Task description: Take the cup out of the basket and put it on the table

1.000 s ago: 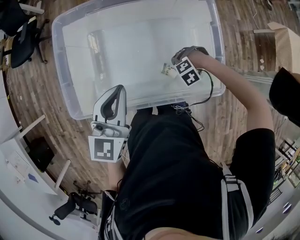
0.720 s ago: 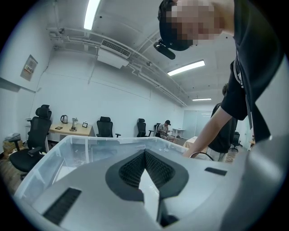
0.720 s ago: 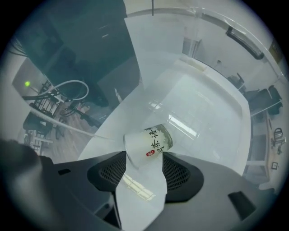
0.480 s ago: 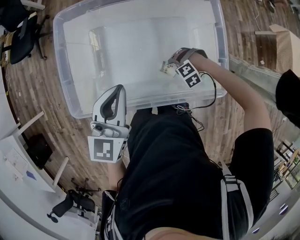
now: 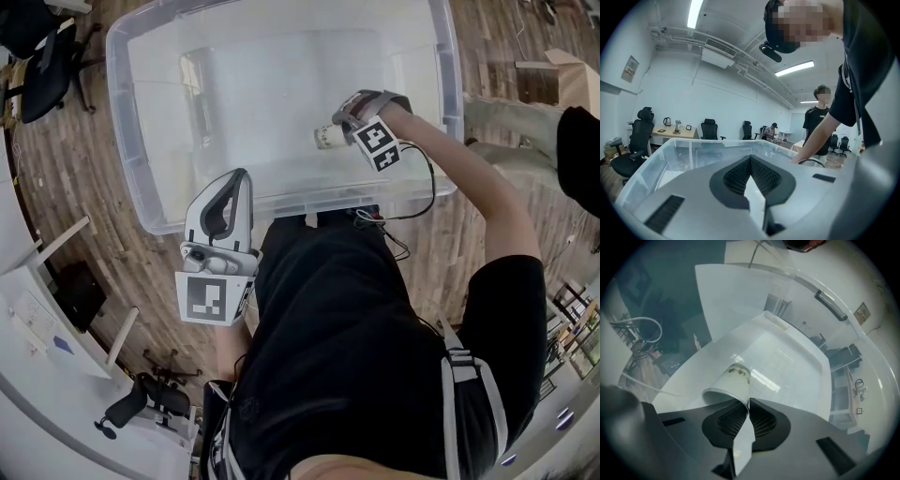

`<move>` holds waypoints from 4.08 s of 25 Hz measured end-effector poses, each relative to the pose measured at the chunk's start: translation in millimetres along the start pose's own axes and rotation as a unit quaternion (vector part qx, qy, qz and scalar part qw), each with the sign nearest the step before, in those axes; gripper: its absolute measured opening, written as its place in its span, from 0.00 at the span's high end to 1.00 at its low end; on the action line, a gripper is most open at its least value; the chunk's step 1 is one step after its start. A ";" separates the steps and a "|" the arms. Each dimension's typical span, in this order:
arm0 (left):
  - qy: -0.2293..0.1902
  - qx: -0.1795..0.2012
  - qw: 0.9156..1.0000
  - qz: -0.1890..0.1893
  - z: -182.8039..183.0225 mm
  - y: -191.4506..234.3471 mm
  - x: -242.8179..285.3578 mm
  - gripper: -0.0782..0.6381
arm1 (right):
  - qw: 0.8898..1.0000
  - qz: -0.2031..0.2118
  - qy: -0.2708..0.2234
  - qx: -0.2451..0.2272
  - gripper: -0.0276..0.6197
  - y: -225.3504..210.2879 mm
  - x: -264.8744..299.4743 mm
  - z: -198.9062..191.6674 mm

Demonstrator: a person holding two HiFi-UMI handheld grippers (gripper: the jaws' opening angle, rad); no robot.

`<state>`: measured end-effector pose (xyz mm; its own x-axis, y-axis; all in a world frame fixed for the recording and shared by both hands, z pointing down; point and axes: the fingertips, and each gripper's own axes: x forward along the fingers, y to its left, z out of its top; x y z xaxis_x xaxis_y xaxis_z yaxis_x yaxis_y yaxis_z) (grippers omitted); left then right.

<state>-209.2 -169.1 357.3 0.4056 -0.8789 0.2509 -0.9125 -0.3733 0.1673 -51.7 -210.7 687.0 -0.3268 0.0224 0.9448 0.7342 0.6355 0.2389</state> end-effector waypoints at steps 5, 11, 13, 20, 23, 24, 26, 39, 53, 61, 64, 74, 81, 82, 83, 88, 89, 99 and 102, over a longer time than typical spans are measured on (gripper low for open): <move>0.005 0.001 1.000 -0.004 -1.6 -1.9 1.5 0.87 | 1.000 -0.010 -0.013 0.019 0.91 -11.5 -4.2 8.6; 0.006 0.000 1.000 -0.009 -2.6 -4.5 1.8 0.87 | 0.996 -0.014 -0.025 0.083 0.91 -28.7 -15.2 9.8; 0.005 0.001 1.000 -0.010 -2.6 -5.4 0.9 0.87 | 0.994 -0.022 -0.026 0.103 0.92 -34.9 -19.4 8.3; 0.001 0.005 1.000 -0.012 -1.9 -5.0 -2.8 0.87 | 0.981 -0.043 -0.029 0.190 0.92 -56.4 -33.6 0.7; 0.000 0.006 1.000 -0.015 -2.7 -6.2 -4.6 0.87 | 0.972 -0.062 -0.032 0.226 0.92 -69.0 -47.4 -0.4; 0.000 0.007 1.000 -0.016 -2.5 -7.0 -4.9 0.87 | 0.969 -0.068 -0.034 0.235 0.92 -72.9 -52.9 0.2; -0.002 0.008 1.000 -0.019 -1.8 -8.6 -5.7 0.87 | 0.965 -0.078 -0.036 0.247 0.92 -78.0 -62.8 2.2; -0.001 0.017 0.999 -0.039 -5.9 -19.2 -6.3 0.87 | 0.925 -0.149 -0.074 0.341 0.92 -97.0 -135.5 29.8; 0.002 0.024 0.998 -0.052 -6.6 -33.9 -5.5 0.87 | 0.865 -0.224 -0.164 0.418 0.92 -100.9 -223.6 68.6; 0.001 0.029 0.998 -0.059 -7.6 -46.1 -6.1 0.87 | 0.797 -0.275 -0.240 0.481 0.92 -95.1 -271.3 85.0; 0.000 0.031 0.997 -0.064 -9.7 -51.8 -7.3 0.87 | 0.777 -0.291 -0.262 0.492 0.92 -89.0 -284.5 94.5; -0.001 0.035 0.996 -0.076 -15.3 -90.8 -6.0 0.87 | 0.705 -0.322 -0.328 0.540 0.92 -48.5 -315.1 102.9; 0.002 0.038 0.997 -0.067 -16.9 -116.6 -4.9 0.87 | 0.671 -0.331 -0.375 0.548 0.92 -28.5 -327.3 97.4; 0.002 0.037 0.997 -0.062 -17.9 -119.2 -5.9 0.87 | 0.670 -0.332 -0.378 0.547 0.92 -26.8 -328.9 96.0; 0.002 0.035 0.998 -0.057 -19.4 -123.4 -6.5 0.87 | 0.669 -0.332 -0.380 0.545 0.92 -23.7 -330.8 94.3; 0.006 0.026 0.999 -0.034 -32.2 -147.5 -6.5 0.87 | 0.679 -0.329 -0.387 0.530 0.92 -7.6 -332.6 90.5; 0.007 0.024 0.999 -0.031 -34.0 -150.1 -6.0 0.87 | 0.679 -0.328 -0.391 0.528 0.92 -7.5 -331.6 90.2; 0.019 0.019 0.999 -0.037 -46.7 -173.9 -23.8 0.87 | 0.668 -0.315 -0.404 0.540 0.92 17.6 -323.2 99.0; 0.017 0.022 0.999 -0.040 -54.3 -187.7 -45.6 0.87 | 0.661 -0.314 -0.410 0.545 0.92 35.8 -320.9 119.4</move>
<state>-53.6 -42.9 366.3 0.4788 -0.8351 0.2710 -0.8779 -0.4556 0.1473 8.4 -103.1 365.6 -0.9040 -0.3825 0.1911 -0.4172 0.8869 -0.1983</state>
